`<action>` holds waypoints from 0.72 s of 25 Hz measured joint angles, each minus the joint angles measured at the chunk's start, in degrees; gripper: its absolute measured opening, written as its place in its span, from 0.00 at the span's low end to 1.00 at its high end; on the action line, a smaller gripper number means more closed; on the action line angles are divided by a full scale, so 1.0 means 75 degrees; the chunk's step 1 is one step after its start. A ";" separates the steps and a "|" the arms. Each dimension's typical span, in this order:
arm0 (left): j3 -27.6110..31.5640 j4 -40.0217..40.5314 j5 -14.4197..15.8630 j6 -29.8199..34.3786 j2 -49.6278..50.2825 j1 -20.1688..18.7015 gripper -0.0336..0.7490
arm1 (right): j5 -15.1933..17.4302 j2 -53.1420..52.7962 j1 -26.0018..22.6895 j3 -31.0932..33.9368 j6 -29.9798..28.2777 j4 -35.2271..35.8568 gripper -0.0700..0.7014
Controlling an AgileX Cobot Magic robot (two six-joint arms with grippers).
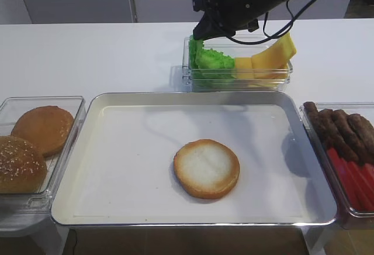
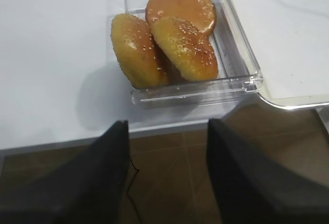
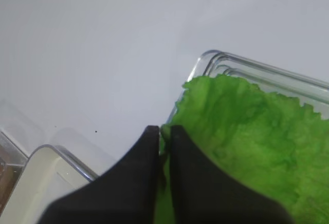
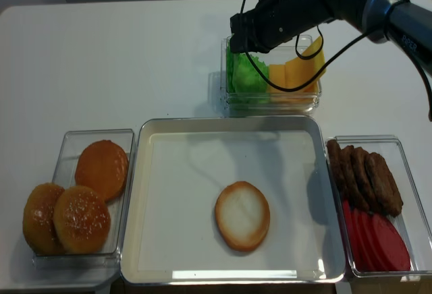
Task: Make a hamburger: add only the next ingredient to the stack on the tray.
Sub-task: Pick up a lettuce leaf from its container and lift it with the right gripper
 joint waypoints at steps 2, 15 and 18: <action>0.0000 0.0000 0.0000 0.0000 0.0000 0.0000 0.50 | 0.0000 0.0000 0.0000 0.0000 0.0000 0.0000 0.15; 0.0000 0.0000 0.0000 0.0000 0.0000 0.0000 0.50 | 0.0155 -0.0636 0.0000 0.0000 0.0129 -0.0571 0.15; 0.0000 0.0000 0.0000 0.0000 0.0000 0.0000 0.50 | 0.0345 -0.0889 0.0000 0.0000 0.0187 -0.0703 0.15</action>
